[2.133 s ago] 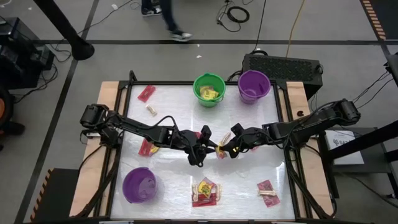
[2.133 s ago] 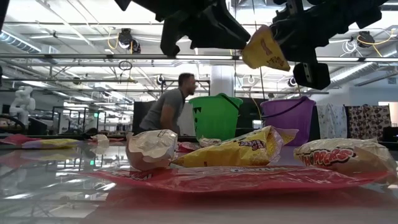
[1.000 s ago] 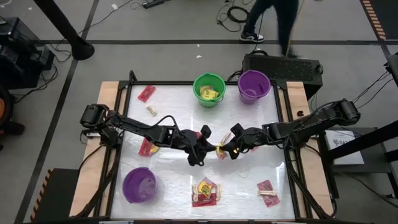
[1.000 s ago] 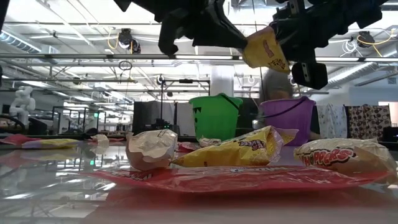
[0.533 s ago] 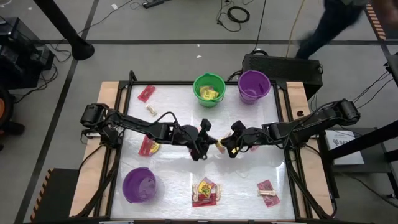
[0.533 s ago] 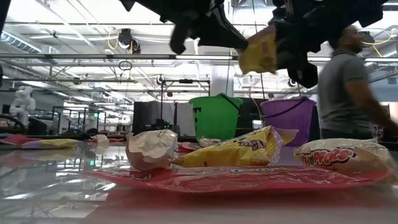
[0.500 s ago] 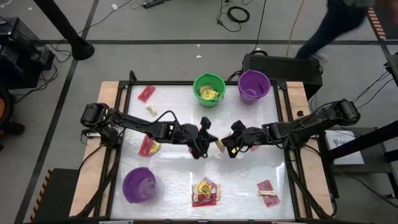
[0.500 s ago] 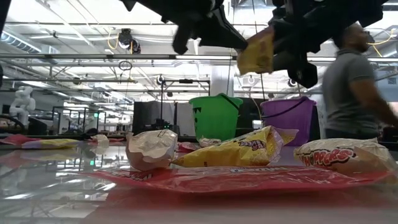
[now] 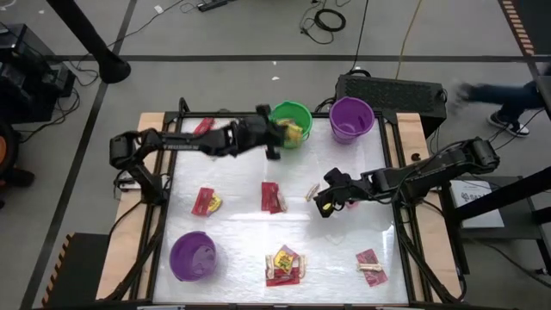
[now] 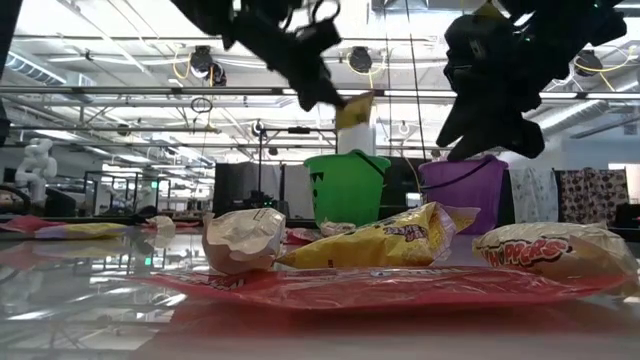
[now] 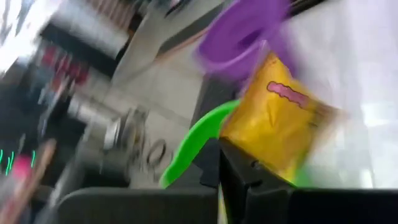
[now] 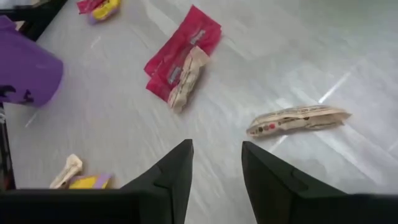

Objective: Sort candy by brand, put in halloween buckets
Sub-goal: Put the yellow candy into the green bucket

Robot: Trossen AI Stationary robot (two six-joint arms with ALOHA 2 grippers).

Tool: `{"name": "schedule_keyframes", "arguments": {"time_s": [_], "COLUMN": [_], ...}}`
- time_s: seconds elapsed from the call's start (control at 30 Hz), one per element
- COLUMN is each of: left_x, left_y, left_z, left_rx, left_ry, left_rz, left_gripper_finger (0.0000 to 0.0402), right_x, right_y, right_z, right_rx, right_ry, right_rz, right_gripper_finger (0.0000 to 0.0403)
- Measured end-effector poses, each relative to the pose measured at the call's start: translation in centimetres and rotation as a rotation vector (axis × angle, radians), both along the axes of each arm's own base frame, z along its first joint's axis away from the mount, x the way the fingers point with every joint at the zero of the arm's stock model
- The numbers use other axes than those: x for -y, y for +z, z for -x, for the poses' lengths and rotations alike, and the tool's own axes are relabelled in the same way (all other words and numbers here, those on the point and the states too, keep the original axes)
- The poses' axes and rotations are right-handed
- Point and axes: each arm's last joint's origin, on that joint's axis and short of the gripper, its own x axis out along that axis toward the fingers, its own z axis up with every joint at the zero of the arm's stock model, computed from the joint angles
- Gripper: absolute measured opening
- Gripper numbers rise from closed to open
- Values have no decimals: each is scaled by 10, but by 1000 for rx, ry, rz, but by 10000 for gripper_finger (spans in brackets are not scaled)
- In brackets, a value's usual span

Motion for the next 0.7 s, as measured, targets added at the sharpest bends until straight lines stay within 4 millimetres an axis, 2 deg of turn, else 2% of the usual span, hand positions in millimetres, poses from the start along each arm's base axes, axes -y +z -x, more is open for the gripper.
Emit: {"name": "schedule_keyframes", "arguments": {"time_s": [0.13, 0.27, 0.6, 0.7], "left_x": [-29, -41, -41, -34], "left_y": [0, 0, -3, -1], "left_z": [10, 15, 16, 19], "left_rx": [82, 169, 229, 275], "left_ry": [127, 212, 265, 289], "left_rz": [101, 207, 318, 449], "left_gripper_finger": [0, 10, 108, 130], "right_x": [-3, -3, -3, -3], "right_y": [0, 0, -1, -1], "right_z": [1, 1, 1, 1], "right_rx": [-2, -6, -14, -14], "right_ry": [11, 25, 78, 82], "right_rz": [0, 13, 67, 71], "right_gripper_finger": [130, 130, 130, 130]}}
